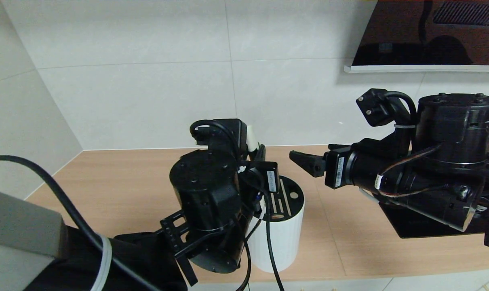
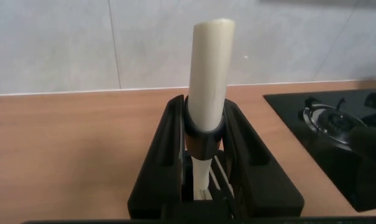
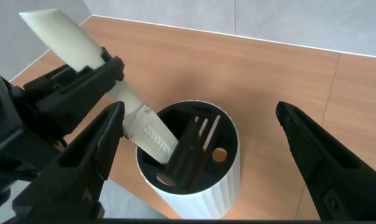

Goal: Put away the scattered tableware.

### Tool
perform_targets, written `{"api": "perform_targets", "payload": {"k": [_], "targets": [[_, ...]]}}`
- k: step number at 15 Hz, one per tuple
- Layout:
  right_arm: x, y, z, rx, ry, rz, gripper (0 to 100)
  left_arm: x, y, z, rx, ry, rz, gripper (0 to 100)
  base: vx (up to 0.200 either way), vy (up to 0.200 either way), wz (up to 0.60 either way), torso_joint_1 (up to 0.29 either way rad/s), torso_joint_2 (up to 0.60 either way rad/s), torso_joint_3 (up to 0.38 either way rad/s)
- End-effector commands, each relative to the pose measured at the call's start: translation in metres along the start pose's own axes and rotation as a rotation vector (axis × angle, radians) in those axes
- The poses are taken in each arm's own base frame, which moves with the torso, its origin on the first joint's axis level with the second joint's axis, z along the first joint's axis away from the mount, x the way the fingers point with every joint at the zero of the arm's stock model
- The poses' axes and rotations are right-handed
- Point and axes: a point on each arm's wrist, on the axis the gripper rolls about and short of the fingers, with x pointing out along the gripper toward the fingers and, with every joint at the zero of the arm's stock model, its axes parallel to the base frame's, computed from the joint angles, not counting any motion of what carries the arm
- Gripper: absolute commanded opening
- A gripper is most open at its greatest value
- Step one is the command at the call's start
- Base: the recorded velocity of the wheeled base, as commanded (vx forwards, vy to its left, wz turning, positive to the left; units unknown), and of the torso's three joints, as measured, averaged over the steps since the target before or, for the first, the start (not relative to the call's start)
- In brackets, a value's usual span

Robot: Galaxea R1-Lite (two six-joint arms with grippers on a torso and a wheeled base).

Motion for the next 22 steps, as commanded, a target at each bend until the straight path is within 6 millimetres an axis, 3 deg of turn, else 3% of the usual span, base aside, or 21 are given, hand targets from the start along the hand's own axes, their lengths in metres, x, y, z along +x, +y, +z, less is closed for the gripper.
{"api": "perform_targets", "payload": {"k": [1,3,8,16,17,22], "targets": [[0.001,0.0,-0.001,-0.001,0.005,-0.001,100,0.003,-0.001,-0.016,0.036,0.043,0.004,0,0.0,0.0,0.0,0.0,0.0,0.0],[0.002,0.0,-0.003,-0.002,0.009,-0.003,100,0.006,-0.002,-0.031,0.058,0.077,0.008,0,0.0,0.0,0.0,0.0,0.0,0.0],[0.002,0.0,-0.004,-0.002,0.012,-0.005,100,0.009,-0.003,-0.044,0.064,0.102,0.013,0,0.0,0.0,0.0,0.0,0.0,0.0],[0.002,0.0,-0.004,-0.002,0.012,-0.005,100,0.01,-0.002,-0.051,0.07,0.119,0.014,0,0.0,0.0,0.0,0.0,0.0,0.0],[0.002,0.0,-0.004,-0.002,0.012,-0.005,100,0.01,-0.003,-0.054,0.075,0.125,0.015,100,0.0,0.0,0.0,0.0,0.0,0.0],[0.002,0.0,-0.004,-0.004,0.012,-0.005,100,0.011,-0.002,-0.052,0.072,0.121,0.018,100,0.0,0.0,0.0,0.0,0.0,0.0]]}}
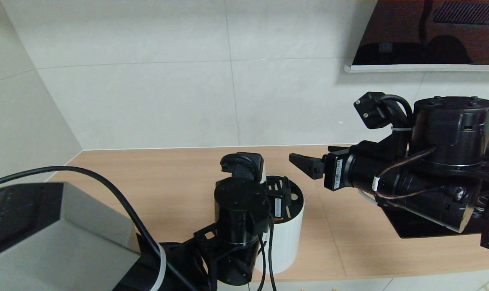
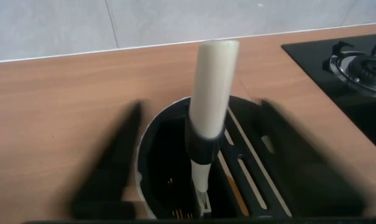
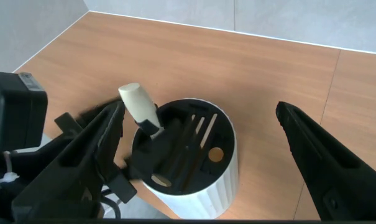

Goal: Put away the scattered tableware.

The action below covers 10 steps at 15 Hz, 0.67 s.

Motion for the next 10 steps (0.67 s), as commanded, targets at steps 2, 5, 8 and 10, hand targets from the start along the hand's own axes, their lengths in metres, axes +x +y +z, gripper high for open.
{"api": "perform_targets", "payload": {"k": [2,5,8,10], "targets": [[0.0,0.0,0.0,0.0,0.001,0.0,100,0.0,0.0,0.001,-0.001,-0.001,0.001,100,0.0,0.0,0.0,0.0,0.0,0.0],[0.0,0.0,0.0,0.0,-0.001,-0.001,100,-0.004,0.003,0.012,-0.022,-0.026,-0.001,100,0.0,0.0,0.0,0.0,0.0,0.0],[-0.016,-0.005,0.007,0.007,-0.032,-0.015,100,-0.053,0.034,0.081,-0.087,-0.102,-0.033,100,0.0,0.0,0.0,0.0,0.0,0.0],[-0.034,-0.018,0.022,0.02,-0.098,-0.068,100,-0.085,0.067,0.124,-0.132,-0.164,-0.042,100,0.0,0.0,0.0,0.0,0.0,0.0]]}}
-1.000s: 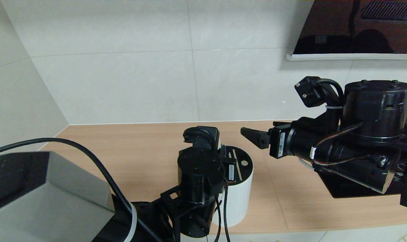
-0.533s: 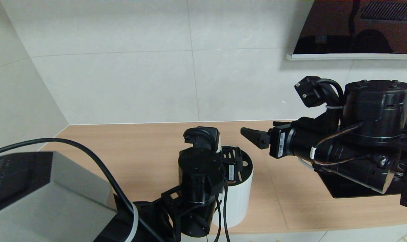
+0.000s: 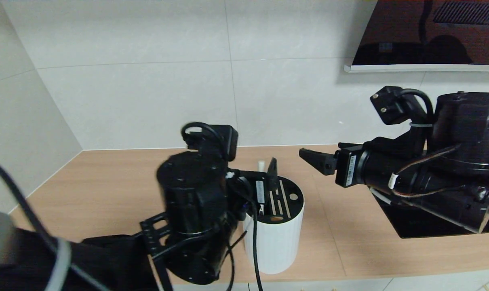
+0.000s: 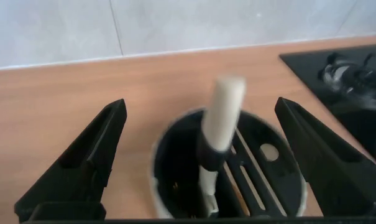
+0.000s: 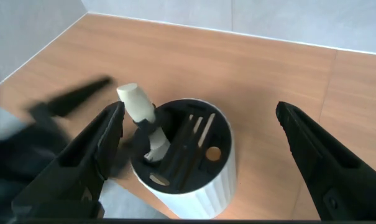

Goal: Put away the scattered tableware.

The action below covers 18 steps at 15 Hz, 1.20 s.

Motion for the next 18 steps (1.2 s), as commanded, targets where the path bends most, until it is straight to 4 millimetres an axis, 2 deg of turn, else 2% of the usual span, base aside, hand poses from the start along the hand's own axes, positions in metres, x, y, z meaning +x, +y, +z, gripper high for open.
{"api": "perform_targets", "payload": {"k": [1,2,3,6,8,10,12,13,14,15,17,18], "targets": [[-0.031,-0.017,0.021,0.02,-0.098,-0.067,100,-0.063,0.052,0.083,-0.092,-0.121,-0.04,100,0.0,0.0,0.0,0.0,0.0,0.0],[-0.045,-0.024,0.024,0.023,-0.126,-0.097,100,-0.079,0.067,0.095,-0.087,-0.119,-0.044,100,0.0,0.0,0.0,0.0,0.0,0.0],[-0.072,-0.03,0.028,0.03,-0.168,-0.104,100,-0.101,0.084,0.104,-0.076,-0.105,-0.03,100,0.0,0.0,0.0,0.0,0.0,0.0],[-0.137,-0.041,0.007,-0.013,-0.215,-0.113,100,-0.14,0.132,0.112,-0.045,-0.117,0.12,100,0.0,0.0,0.0,0.0,0.0,0.0],[-0.181,-0.055,-0.006,-0.033,-0.296,-0.19,100,-0.173,0.159,0.109,-0.009,-0.19,0.228,100,0.0,0.0,0.0,0.0,0.0,0.0],[-0.221,-0.065,-0.014,-0.041,-0.375,-0.322,100,-0.211,0.179,0.097,0.064,-0.259,0.336,100,0.0,0.0,0.0,0.0,0.0,0.0],[-0.253,-0.062,-0.021,-0.065,-0.419,-0.393,100,-0.237,0.188,0.086,0.111,-0.315,0.428,100,0.0,0.0,0.0,0.0,0.0,0.0],[-0.277,-0.058,-0.031,-0.127,-0.447,-0.453,100,-0.258,0.192,0.081,0.123,-0.374,0.483,100,0.0,0.0,0.0,0.0,0.0,0.0],[-0.284,-0.056,-0.035,-0.149,-0.453,-0.472,100,-0.265,0.193,0.078,0.123,-0.393,0.5,100,0.0,0.0,0.0,0.0,0.0,0.0],[-0.304,-0.05,-0.054,-0.218,-0.454,-0.534,100,-0.287,0.194,0.069,0.118,-0.443,0.562,100,0.0,0.0,0.0,0.0,0.0,0.0],[-0.322,-0.045,-0.078,-0.256,-0.425,-0.587,100,-0.311,0.192,0.051,0.128,-0.464,0.627,100,0.0,0.0,0.0,0.0,0.0,0.0],[-0.321,-0.044,-0.081,-0.255,-0.413,-0.632,100,-0.32,0.189,0.042,0.138,-0.471,0.646,100,0.0,0.0,0.0,0.0,0.0,0.0]]}}
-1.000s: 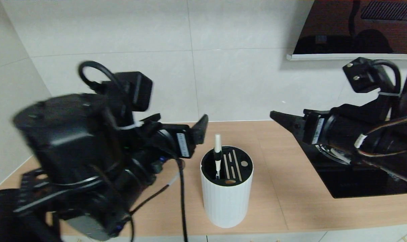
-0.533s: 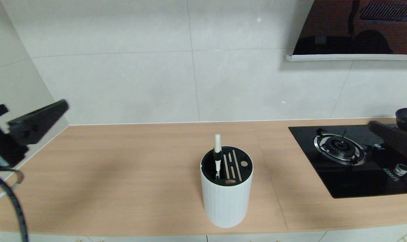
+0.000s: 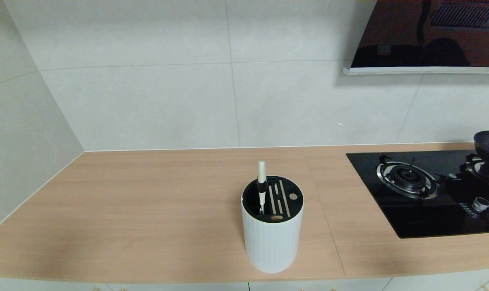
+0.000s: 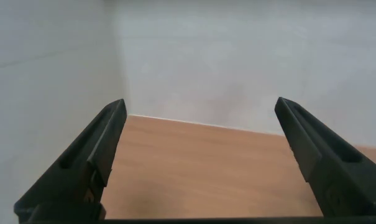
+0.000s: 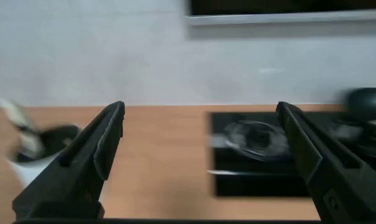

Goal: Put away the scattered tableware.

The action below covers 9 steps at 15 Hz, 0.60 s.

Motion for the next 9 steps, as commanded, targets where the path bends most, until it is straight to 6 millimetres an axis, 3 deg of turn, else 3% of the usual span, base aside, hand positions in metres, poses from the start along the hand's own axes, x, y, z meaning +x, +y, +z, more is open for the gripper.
{"api": "perform_targets", "payload": {"k": [1,4,7,9], "targets": [[-0.034,0.001,-0.011,-0.03,-0.089,-0.144,100,-0.048,0.017,-0.013,-0.007,-0.1,0.09,100,0.0,0.0,0.0,0.0,0.0,0.0],[-0.045,0.006,-0.03,-0.032,-0.106,-0.206,100,-0.065,0.014,-0.04,0.039,-0.081,0.113,100,0.0,0.0,0.0,0.0,0.0,0.0],[-0.032,0.009,-0.062,0.041,0.004,-0.141,100,-0.051,0.003,-0.096,0.06,0.062,0.079,100,0.0,0.0,0.0,0.0,0.0,0.0],[-0.024,0.013,-0.086,0.061,0.067,-0.02,100,-0.048,-0.003,-0.132,0.06,0.135,-0.042,100,0.0,0.0,0.0,0.0,0.0,0.0]]}}
